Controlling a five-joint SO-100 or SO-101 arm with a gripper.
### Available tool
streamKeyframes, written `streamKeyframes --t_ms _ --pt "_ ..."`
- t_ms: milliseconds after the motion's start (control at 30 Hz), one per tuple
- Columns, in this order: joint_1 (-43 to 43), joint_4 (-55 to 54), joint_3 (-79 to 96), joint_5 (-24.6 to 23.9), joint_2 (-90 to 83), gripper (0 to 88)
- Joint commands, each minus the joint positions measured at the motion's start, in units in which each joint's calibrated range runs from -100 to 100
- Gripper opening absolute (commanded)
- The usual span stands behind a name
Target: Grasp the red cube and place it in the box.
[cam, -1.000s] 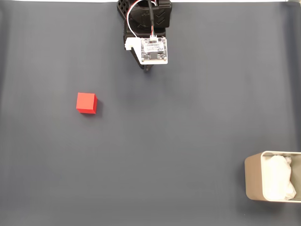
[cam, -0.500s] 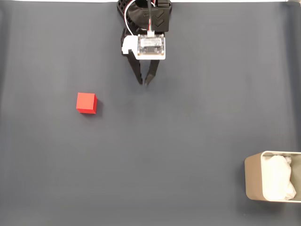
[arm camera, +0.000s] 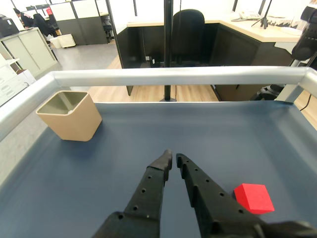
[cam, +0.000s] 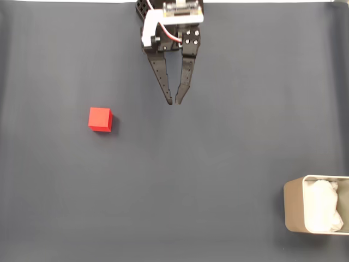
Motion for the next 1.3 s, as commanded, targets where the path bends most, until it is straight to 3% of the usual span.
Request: streamKeyframes --t_ms 0,733,1267 --pt "-0.16 -0.56 -9.25 0.10 4.48 0.0" --pt "12.62 16.49 -42.38 3.76 28.31 0.0" --pt "30.10 23.54 -46.30 7.42 34.20 0.0"
